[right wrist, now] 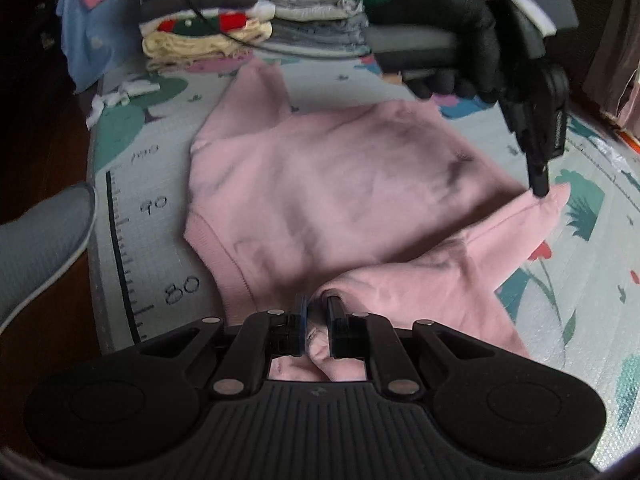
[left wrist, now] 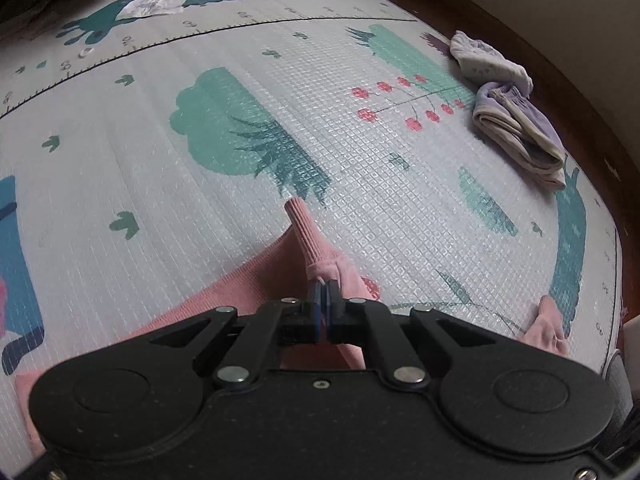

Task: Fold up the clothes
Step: 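Grasp the sleeve cuff with the left tool while the right tool holds the sweatshirt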

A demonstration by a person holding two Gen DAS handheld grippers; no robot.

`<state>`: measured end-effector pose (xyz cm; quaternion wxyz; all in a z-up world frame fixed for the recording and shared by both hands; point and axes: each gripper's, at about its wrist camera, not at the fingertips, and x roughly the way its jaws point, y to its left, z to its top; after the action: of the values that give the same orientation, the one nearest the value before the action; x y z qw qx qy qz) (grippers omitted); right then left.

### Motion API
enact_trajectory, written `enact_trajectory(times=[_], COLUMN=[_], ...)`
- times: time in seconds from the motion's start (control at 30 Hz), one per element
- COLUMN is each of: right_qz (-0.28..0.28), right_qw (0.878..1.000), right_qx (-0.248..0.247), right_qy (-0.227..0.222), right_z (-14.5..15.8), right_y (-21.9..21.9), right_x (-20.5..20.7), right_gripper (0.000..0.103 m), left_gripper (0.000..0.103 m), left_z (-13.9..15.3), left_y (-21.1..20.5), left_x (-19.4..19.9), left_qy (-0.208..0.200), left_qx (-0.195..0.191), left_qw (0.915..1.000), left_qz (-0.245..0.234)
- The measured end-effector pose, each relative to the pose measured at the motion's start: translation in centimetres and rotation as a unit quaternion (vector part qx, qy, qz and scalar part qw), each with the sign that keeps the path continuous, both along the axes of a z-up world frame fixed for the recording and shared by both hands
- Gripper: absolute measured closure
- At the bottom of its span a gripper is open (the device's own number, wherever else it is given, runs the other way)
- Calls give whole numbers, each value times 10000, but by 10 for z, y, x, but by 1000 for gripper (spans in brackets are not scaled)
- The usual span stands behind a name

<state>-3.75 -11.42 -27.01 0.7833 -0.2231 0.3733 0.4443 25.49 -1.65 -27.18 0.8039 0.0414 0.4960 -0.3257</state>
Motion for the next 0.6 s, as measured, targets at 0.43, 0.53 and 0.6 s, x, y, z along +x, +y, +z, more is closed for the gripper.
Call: enact_trajectory(times=[0.43,0.53,0.6], right_qz=[97,-6,-88], right_qw=[9998,9996,9993], right_qx=[-33,20,95], right_qy=[162,288,356], right_z=[-10,-14,-13], right_y=[5,4,2], right_x=[0,3,4], right_gripper=[90,90,90], left_gripper=[103,102,102], left_z=[-18,-19,-16], left_y=[9,8,10], left_x=[0,-4,-5], left_qy=[163,45,27], left_qx=[282,428,493], left_qw=[9991,9988,9986], left_qz=[262,240,199])
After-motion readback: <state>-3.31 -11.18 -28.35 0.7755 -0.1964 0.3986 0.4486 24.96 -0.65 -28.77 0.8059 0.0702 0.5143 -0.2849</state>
